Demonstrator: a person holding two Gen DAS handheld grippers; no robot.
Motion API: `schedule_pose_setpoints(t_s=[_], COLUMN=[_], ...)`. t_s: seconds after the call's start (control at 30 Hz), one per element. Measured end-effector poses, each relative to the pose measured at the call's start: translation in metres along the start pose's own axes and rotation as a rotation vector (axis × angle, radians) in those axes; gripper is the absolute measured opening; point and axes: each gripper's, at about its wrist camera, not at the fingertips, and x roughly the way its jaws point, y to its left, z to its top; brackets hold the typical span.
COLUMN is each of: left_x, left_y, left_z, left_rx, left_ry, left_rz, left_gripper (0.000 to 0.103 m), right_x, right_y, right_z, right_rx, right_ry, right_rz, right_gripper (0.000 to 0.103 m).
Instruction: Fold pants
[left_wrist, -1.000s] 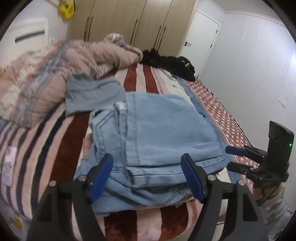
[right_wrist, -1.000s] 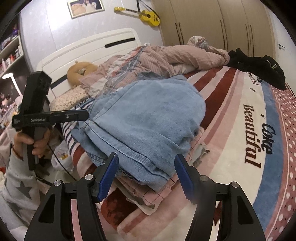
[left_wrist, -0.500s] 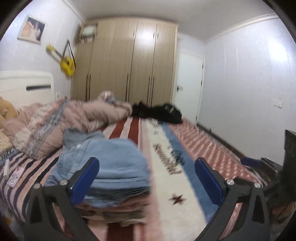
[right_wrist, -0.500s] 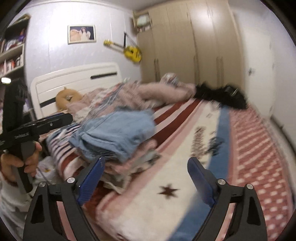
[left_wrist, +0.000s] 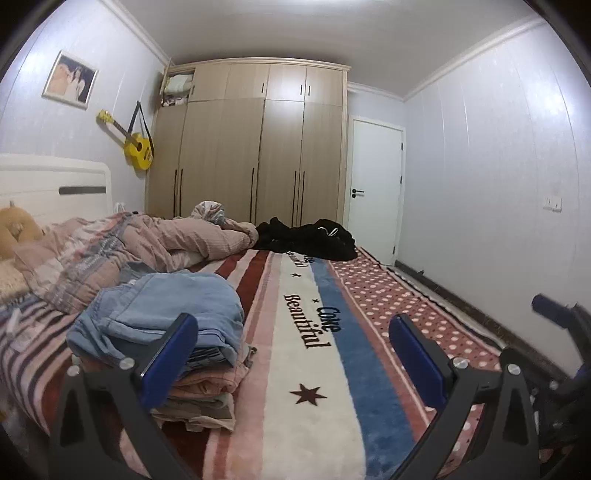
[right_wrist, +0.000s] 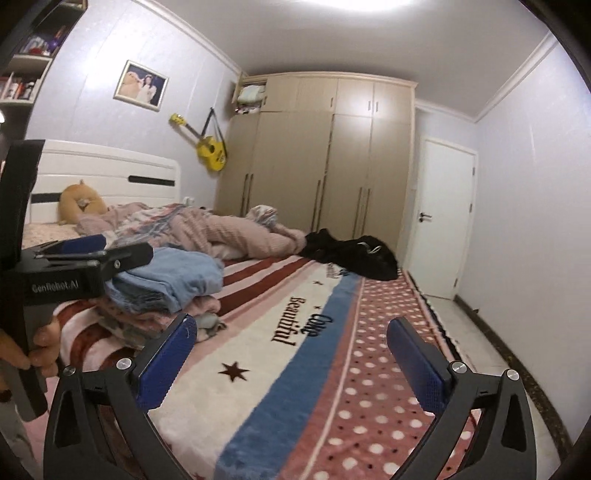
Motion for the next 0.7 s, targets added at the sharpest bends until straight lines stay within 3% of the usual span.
schedule_pose_setpoints(t_s=[0.7], left_x=[0.008], left_y=[-0.002], left_z=[-0.008], left_rx=[0.016], left_ry=[0.024], left_rz=[0.017], left_gripper=[0.102], right_x=[-0.010], right_y=[-0.012], right_z=[-0.006], right_rx=[0.062], right_ry=[-0.005], right_rz=[-0.030], right_gripper=[0.103])
